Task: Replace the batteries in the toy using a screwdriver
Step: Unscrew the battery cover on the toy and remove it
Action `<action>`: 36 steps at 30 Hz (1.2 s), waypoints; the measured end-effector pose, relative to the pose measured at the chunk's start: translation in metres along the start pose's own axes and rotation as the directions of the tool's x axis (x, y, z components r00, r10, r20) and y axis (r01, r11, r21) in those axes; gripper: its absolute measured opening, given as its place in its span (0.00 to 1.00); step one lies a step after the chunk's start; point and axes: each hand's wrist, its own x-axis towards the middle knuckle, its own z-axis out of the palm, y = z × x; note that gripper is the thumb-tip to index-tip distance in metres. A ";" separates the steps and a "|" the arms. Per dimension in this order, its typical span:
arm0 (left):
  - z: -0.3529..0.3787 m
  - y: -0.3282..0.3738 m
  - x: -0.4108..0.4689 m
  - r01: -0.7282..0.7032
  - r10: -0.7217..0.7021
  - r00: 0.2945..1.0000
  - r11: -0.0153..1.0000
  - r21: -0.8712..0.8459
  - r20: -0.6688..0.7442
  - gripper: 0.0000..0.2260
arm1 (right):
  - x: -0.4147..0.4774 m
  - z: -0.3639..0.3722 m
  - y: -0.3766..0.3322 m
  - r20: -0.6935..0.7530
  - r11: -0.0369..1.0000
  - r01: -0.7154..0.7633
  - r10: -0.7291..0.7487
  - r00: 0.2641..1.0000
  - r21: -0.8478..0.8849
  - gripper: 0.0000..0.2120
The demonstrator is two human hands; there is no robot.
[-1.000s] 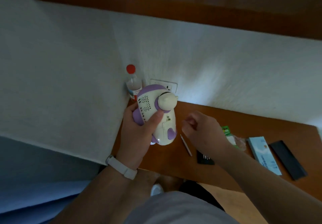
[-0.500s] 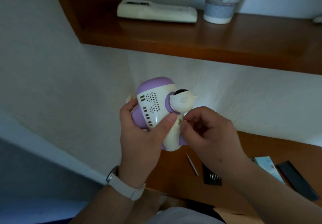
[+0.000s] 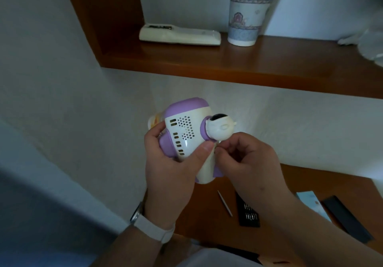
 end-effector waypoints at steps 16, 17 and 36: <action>0.018 -0.022 -0.011 0.059 -0.061 0.998 0.996 0.060 0.031 0.31 | -0.005 -0.004 0.031 -0.046 0.986 -0.074 0.068 0.997 -0.148 0.09; 0.020 -0.024 -0.011 0.070 -0.072 0.997 0.996 0.059 0.034 0.32 | -0.005 -0.005 0.035 -0.045 0.985 -0.080 0.074 0.996 -0.155 0.08; 0.046 -0.062 -0.001 0.225 -0.230 0.967 0.973 0.055 0.106 0.40 | 0.002 -0.020 0.078 -0.017 0.985 0.020 -0.024 1.000 -0.172 0.03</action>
